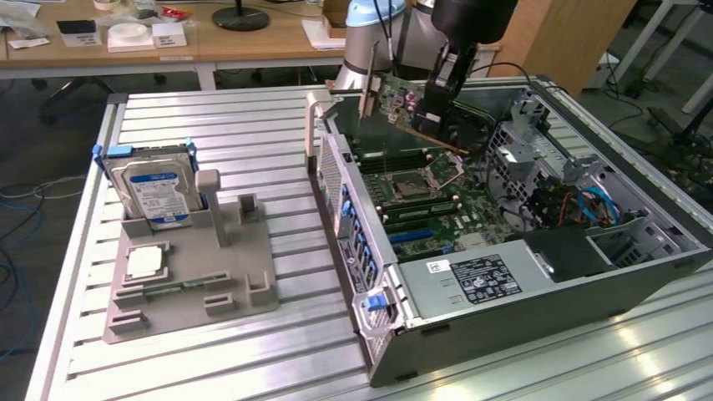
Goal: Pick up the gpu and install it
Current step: 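Insert the gpu into the slot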
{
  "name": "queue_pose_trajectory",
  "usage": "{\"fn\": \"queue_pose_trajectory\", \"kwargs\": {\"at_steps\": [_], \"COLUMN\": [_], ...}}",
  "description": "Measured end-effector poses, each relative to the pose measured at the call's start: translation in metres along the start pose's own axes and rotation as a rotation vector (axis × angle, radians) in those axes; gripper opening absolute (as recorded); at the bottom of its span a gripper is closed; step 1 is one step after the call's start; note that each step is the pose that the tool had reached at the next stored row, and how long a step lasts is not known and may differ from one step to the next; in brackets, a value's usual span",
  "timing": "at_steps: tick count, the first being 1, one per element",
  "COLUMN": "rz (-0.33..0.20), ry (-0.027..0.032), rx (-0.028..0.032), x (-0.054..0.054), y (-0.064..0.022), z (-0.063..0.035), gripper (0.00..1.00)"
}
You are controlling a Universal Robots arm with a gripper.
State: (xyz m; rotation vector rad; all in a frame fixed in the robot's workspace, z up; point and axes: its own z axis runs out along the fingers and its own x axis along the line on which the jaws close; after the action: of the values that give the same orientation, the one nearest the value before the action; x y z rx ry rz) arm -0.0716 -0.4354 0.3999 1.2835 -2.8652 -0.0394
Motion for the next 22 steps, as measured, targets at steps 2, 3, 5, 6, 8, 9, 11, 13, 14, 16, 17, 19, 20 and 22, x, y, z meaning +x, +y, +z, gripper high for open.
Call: {"fn": "queue_pose_trajectory", "kwargs": {"at_steps": [2, 3, 5, 6, 8, 9, 11, 13, 14, 16, 17, 19, 20, 22], "rz": [-0.023, -0.033, -0.053, -0.063, -0.068, -0.068, -0.075, -0.097, -0.109, -0.135, -0.149, -0.181, -0.197, -0.228], "ry": [0.0005, 0.0008, 0.0013, 0.0015, 0.0016, 0.0016, 0.0017, 0.0022, 0.0026, 0.0032, 0.0035, 0.0043, 0.0046, 0.0054], "rx": [-0.0001, -0.0002, -0.0005, -0.0005, -0.0006, -0.0007, -0.0006, -0.0008, -0.0009, -0.0011, -0.0012, -0.0015, -0.0016, -0.0019], "x": [-0.0007, -0.0011, -0.0019, -0.0023, -0.0038, -0.0046, -0.0058, -0.0064, -0.0067, -0.0069, -0.0071, -0.0072, -0.0073, -0.0076], "y": [-0.0007, -0.0012, -0.0021, -0.0026, -0.0043, -0.0052, -0.0066, -0.0073, -0.0075, -0.0079, -0.0080, -0.0082, -0.0083, -0.0087], "z": [0.0002, 0.0003, 0.0006, 0.0007, 0.0011, 0.0014, 0.0019, 0.0022, 0.0024, 0.0028, 0.0030, 0.0034, 0.0036, 0.0039], "gripper": [0.28, 0.28, 0.28, 0.28, 0.28, 0.28, 0.28, 0.28, 0.28, 0.28, 0.28, 0.28, 0.28, 0.28]}}
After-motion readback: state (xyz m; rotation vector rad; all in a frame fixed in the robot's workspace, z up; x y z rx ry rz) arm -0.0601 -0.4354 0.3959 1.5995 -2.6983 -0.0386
